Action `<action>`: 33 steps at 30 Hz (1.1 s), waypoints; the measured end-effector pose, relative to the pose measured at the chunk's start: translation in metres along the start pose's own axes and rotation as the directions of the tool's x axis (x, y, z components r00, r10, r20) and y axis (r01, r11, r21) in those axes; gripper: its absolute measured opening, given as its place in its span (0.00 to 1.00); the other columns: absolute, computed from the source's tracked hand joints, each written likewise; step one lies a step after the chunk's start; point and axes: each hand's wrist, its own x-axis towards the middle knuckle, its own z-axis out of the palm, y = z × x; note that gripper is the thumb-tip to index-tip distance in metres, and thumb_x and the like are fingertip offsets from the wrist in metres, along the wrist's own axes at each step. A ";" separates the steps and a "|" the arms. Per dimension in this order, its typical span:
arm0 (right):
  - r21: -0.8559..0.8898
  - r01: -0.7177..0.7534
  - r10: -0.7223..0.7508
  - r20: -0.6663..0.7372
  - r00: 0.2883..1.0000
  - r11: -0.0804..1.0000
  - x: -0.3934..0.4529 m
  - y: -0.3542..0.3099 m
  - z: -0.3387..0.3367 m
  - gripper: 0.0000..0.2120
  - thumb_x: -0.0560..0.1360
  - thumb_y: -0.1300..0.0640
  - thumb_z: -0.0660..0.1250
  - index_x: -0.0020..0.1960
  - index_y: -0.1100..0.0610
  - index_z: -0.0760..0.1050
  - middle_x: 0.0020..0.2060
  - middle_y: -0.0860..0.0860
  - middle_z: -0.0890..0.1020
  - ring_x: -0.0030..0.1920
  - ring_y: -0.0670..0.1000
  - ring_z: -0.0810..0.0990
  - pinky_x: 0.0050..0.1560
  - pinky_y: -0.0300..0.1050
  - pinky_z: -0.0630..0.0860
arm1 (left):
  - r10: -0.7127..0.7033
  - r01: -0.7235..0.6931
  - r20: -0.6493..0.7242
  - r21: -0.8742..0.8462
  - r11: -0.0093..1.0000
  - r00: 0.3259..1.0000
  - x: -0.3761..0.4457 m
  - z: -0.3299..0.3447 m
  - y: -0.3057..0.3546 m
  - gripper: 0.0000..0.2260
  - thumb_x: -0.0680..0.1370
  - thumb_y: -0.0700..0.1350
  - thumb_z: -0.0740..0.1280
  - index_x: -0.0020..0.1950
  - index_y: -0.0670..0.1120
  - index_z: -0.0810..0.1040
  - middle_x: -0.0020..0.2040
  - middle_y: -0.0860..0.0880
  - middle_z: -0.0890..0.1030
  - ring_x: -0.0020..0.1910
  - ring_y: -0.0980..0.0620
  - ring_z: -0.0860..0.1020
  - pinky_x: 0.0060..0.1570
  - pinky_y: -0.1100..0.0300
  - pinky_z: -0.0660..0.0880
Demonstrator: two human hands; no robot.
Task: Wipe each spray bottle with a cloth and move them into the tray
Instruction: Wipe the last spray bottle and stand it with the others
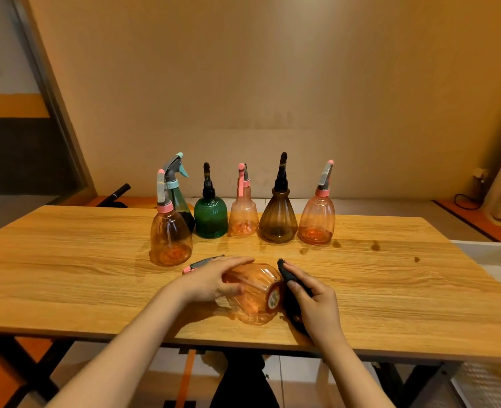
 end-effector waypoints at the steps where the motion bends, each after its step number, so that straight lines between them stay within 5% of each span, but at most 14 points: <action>1: -0.005 0.000 0.000 -0.004 1.000 1.000 0.000 0.000 0.000 0.22 0.73 0.73 0.64 0.52 0.46 0.77 0.52 0.44 0.80 0.57 0.36 0.75 0.54 0.28 0.71 | -0.002 -0.001 0.056 0.046 0.999 0.998 0.002 -0.005 0.001 0.37 0.69 0.65 0.70 0.74 0.62 0.58 0.73 0.51 0.64 0.72 0.50 0.63 0.72 0.53 0.61; 3: -0.030 0.003 -0.003 -0.006 1.000 1.000 -0.001 -0.001 0.001 0.22 0.73 0.72 0.64 0.51 0.45 0.77 0.52 0.42 0.80 0.57 0.34 0.75 0.54 0.27 0.70 | -0.018 0.000 0.118 0.148 0.989 0.993 0.007 -0.011 0.006 0.40 0.69 0.52 0.76 0.76 0.55 0.57 0.73 0.52 0.64 0.71 0.51 0.62 0.70 0.57 0.60; 8: -0.035 -0.021 0.020 -0.028 0.999 0.999 0.000 -0.001 0.000 0.20 0.74 0.72 0.63 0.53 0.48 0.78 0.51 0.39 0.80 0.55 0.33 0.75 0.53 0.26 0.70 | -0.034 0.027 0.070 0.097 0.995 0.997 0.013 -0.009 0.009 0.37 0.66 0.50 0.79 0.72 0.52 0.66 0.65 0.52 0.70 0.65 0.53 0.69 0.66 0.58 0.67; 12: -0.003 -0.032 0.032 -0.047 0.998 0.999 0.000 -0.002 -0.002 0.21 0.74 0.73 0.62 0.51 0.47 0.79 0.50 0.40 0.81 0.54 0.34 0.76 0.52 0.27 0.70 | -0.058 0.050 0.086 0.088 0.995 0.995 0.015 -0.004 0.004 0.30 0.66 0.53 0.79 0.64 0.53 0.72 0.60 0.52 0.75 0.59 0.52 0.74 0.60 0.55 0.73; 17: 0.064 -0.056 0.062 -0.098 0.993 0.996 0.000 -0.006 -0.005 0.19 0.75 0.72 0.62 0.51 0.50 0.80 0.44 0.35 0.82 0.52 0.36 0.78 0.50 0.29 0.73 | -0.051 0.046 0.089 0.059 0.997 0.995 0.014 -0.008 0.007 0.18 0.69 0.56 0.75 0.55 0.53 0.75 0.47 0.55 0.76 0.44 0.60 0.73 0.39 0.68 0.68; 20: 0.140 -0.065 0.090 -0.181 0.979 0.988 0.000 -0.011 -0.008 0.17 0.75 0.70 0.62 0.49 0.49 0.81 0.45 0.37 0.83 0.52 0.40 0.79 0.53 0.37 0.75 | -0.018 0.010 -0.055 -0.143 0.990 0.998 0.008 -0.007 0.005 0.29 0.56 0.71 0.70 0.50 0.55 0.75 0.42 0.56 0.75 0.38 0.64 0.72 0.36 0.71 0.68; 24: 0.074 0.049 -0.035 -0.177 0.984 0.996 0.013 -0.028 -0.005 0.19 0.75 0.72 0.62 0.52 0.48 0.78 0.43 0.36 0.82 0.49 0.34 0.78 0.48 0.29 0.73 | 0.047 -0.088 -0.151 -0.277 0.957 0.987 0.006 0.000 -0.004 0.39 0.50 0.76 0.69 0.51 0.53 0.76 0.41 0.53 0.76 0.35 0.67 0.74 0.35 0.72 0.69; 29: -0.180 0.311 -0.311 0.026 0.950 0.933 0.019 -0.036 0.018 0.20 0.72 0.69 0.65 0.57 0.49 0.77 0.55 0.39 0.79 0.59 0.37 0.75 0.59 0.30 0.69 | 0.042 -0.136 -0.236 -0.398 0.907 0.971 0.010 0.003 -0.013 0.39 0.50 0.76 0.72 0.50 0.50 0.77 0.35 0.53 0.79 0.36 0.57 0.77 0.34 0.62 0.75; 33: -0.214 0.358 -0.360 0.031 0.932 0.909 0.011 -0.028 0.017 0.19 0.71 0.65 0.64 0.60 0.51 0.76 0.56 0.29 0.76 0.60 0.37 0.74 0.59 0.30 0.69 | 0.065 -0.171 -0.258 -0.414 0.894 0.964 0.007 0.003 -0.013 0.40 0.50 0.77 0.71 0.50 0.49 0.78 0.33 0.54 0.78 0.34 0.61 0.75 0.34 0.65 0.72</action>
